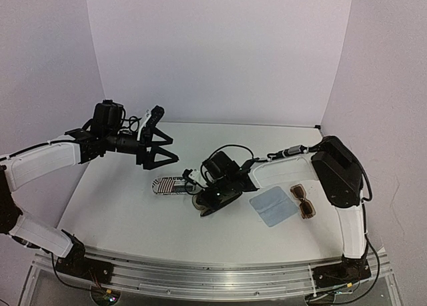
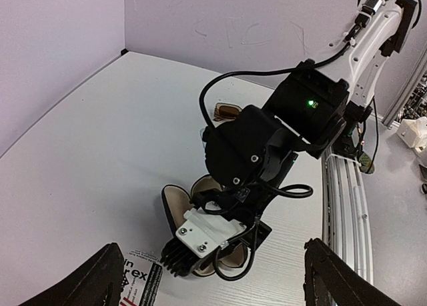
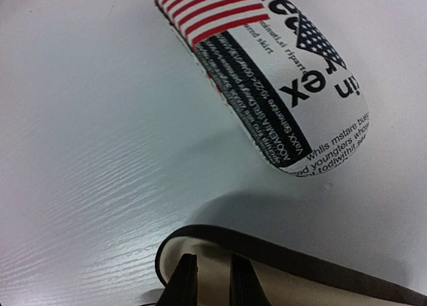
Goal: Organize the sunglasses
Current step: Adjust the sunglasses case at the center of the board.
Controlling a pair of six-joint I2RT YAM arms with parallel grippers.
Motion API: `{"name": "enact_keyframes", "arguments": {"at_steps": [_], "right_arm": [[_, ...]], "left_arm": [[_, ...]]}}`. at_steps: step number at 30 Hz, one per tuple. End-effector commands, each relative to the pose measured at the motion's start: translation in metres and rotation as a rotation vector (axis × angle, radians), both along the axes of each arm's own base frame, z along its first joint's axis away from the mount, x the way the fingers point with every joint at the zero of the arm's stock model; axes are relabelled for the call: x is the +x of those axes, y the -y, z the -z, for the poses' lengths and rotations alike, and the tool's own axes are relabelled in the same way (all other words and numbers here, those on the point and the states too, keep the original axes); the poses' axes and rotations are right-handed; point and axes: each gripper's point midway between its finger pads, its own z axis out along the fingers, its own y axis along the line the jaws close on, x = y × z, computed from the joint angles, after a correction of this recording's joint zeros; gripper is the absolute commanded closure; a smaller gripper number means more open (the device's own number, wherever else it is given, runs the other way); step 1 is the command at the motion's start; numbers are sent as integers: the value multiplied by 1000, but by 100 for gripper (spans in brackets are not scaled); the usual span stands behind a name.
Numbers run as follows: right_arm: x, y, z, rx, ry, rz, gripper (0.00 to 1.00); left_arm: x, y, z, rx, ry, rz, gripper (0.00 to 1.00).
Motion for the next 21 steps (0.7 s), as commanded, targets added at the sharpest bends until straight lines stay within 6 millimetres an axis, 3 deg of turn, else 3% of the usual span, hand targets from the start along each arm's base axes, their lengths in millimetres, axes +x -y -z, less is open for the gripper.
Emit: {"name": "enact_keyframes", "arguments": {"at_steps": [1,12,21], "right_arm": [[25,-8,-8,53,3,165,85],[40,5,-4,69,11,346,84],[32,1,-17,82,46,240,82]], "left_arm": [[0,-3,-16,-18,75,-6,13],[1,-3,-15,-16,79,-8,13],[1,-3,-15,-16,79,-7,13]]}}
